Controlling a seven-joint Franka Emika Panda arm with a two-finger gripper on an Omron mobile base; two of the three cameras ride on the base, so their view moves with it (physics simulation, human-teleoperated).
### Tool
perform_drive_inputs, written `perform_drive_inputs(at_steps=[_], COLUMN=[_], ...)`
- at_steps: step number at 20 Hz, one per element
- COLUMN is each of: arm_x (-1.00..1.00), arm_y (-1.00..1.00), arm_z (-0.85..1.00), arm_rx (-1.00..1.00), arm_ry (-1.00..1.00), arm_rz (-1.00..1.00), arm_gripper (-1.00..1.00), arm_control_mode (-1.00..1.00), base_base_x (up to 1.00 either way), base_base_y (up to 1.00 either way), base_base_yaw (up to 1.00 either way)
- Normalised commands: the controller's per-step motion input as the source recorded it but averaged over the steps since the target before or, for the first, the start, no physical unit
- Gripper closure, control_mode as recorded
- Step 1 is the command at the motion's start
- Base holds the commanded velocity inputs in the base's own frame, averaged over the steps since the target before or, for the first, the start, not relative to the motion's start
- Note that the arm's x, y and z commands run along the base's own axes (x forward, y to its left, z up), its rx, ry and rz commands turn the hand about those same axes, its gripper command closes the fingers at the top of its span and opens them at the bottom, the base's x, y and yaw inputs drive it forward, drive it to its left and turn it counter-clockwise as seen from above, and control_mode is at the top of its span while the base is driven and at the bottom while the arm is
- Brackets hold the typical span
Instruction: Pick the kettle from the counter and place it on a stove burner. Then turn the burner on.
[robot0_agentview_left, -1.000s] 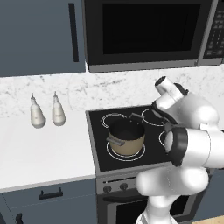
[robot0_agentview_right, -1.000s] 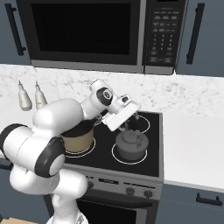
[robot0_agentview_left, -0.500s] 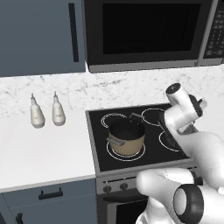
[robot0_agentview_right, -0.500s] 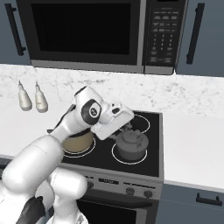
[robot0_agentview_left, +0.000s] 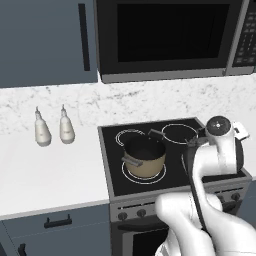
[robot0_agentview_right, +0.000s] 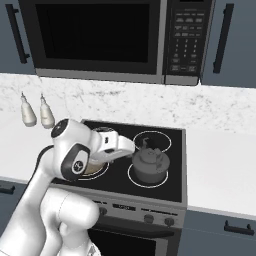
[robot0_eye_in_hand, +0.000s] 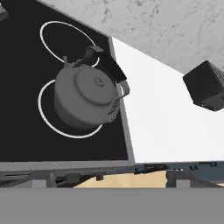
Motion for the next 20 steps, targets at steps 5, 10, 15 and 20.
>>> perform_drive_inputs(at_steps=[5, 10, 15, 20], arm_x=[-0.46, -0.23, 0.00, 0.00], arm_y=[0.44, 0.08, 0.00, 0.00], arm_z=[0.22, 0.09, 0.00, 0.00], arm_rx=[0.37, 0.11, 0.02, 0.00], arm_ry=[-0.28, -0.20, -0.02, 0.00], arm_rz=[-0.12, -0.07, 0.00, 0.00], arm_gripper=[-1.00, -1.00, -1.00, -1.00], arm_control_mode=[-1.00, -1.00, -1.00, -1.00], base_base_x=[0.00, 0.00, 0.00, 0.00], base_base_y=[0.00, 0.00, 0.00, 0.00], base_base_yaw=[0.00, 0.00, 0.00, 0.00])
